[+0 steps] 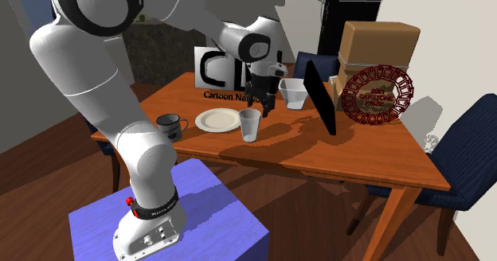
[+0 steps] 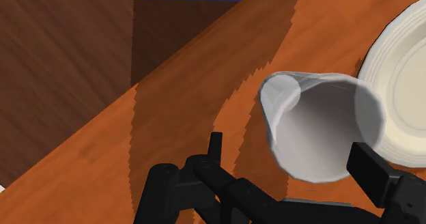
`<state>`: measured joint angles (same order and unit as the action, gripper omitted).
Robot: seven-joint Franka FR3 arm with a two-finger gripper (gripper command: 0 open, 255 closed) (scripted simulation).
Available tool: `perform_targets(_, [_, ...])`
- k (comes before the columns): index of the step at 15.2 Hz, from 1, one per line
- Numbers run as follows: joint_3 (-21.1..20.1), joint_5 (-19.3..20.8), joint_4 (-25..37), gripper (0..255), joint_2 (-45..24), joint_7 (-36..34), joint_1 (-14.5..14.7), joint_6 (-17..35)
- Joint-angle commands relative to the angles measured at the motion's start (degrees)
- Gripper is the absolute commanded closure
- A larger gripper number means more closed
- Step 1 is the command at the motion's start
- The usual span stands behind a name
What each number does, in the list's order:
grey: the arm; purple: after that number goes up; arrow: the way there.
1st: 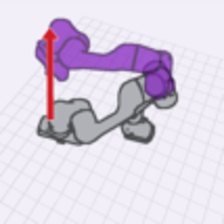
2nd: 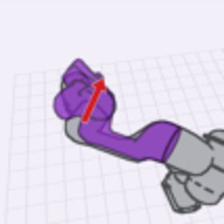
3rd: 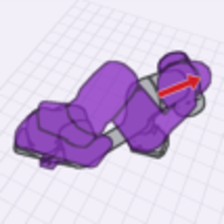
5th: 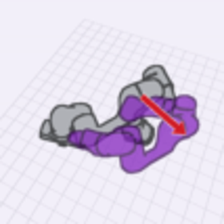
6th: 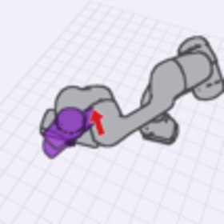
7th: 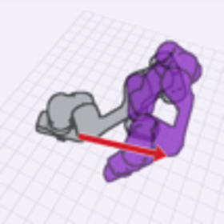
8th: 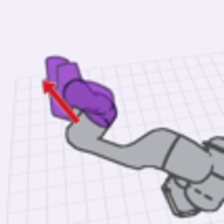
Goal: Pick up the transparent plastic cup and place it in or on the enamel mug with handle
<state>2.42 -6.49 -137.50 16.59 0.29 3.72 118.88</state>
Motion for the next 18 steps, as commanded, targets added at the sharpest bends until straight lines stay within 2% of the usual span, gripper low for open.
perform_targets(1, [-0.1,-0.1,0.2,0,-3.3,0.5,0.2,1.8])
perform_targets(9, [-0.3,-0.9,-3.2,0,-6.1,0.9,0.6,8.1])
perform_targets(16, [-0.3,-0.9,-3.2,0,-6.1,0.9,0.6,8.1])
perform_targets(17, [-0.3,-0.9,-3.2,255,-6.1,0.9,0.6,8.1])
perform_targets(18, [-0.3,-0.9,-3.2,255,-6.1,0.9,0.6,8.1])
